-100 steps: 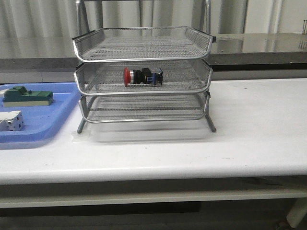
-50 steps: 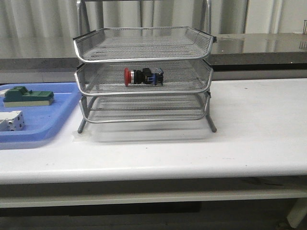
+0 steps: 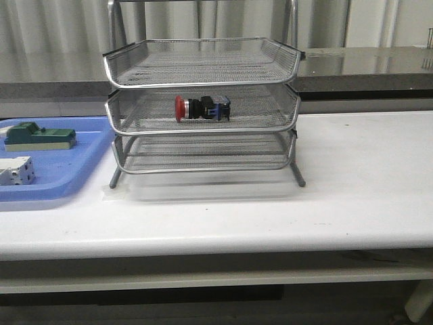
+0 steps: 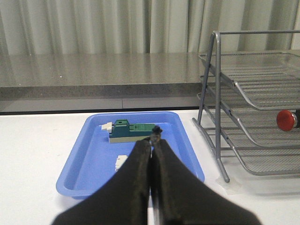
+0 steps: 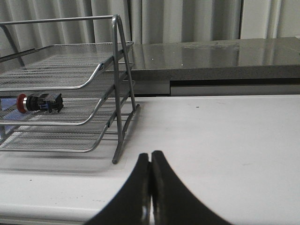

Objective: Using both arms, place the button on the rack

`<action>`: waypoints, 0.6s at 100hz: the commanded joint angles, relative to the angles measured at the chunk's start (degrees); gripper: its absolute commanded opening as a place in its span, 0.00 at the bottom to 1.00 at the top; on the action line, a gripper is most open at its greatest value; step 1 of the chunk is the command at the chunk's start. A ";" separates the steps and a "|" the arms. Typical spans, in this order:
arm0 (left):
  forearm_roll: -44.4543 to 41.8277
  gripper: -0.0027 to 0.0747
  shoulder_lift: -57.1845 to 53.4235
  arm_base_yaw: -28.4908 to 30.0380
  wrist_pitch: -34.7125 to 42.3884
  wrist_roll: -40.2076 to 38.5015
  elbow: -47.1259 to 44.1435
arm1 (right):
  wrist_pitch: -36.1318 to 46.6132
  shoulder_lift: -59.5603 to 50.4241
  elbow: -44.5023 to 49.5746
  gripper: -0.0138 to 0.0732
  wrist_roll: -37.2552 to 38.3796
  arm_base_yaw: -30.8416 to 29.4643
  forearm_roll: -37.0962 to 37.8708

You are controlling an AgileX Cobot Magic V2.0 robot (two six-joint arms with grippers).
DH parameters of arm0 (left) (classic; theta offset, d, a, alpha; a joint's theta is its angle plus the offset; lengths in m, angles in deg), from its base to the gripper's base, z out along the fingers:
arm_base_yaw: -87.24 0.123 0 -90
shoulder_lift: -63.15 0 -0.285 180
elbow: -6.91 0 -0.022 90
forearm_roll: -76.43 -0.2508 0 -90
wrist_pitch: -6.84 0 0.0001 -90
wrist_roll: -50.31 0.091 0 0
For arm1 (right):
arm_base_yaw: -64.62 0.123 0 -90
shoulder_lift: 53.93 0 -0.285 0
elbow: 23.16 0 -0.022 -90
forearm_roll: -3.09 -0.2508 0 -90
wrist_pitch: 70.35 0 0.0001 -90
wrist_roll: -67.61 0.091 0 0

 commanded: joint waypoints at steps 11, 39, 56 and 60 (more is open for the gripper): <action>-3.54 0.01 -5.86 0.05 3.70 -5.55 -3.04 | 4.76 -1.15 -0.92 0.08 -0.10 -0.42 0.15; -3.32 0.01 -5.85 0.05 5.87 -6.13 -8.15 | 4.76 -1.15 -0.92 0.08 -0.10 -0.42 0.15; -3.32 0.01 -5.85 0.05 7.14 -6.72 -8.28 | 4.76 -1.15 -0.92 0.08 -0.10 -0.42 0.15; -3.32 0.01 -5.85 0.05 7.41 -6.72 -8.28 | 4.76 -1.15 -0.92 0.08 -0.10 -0.42 0.15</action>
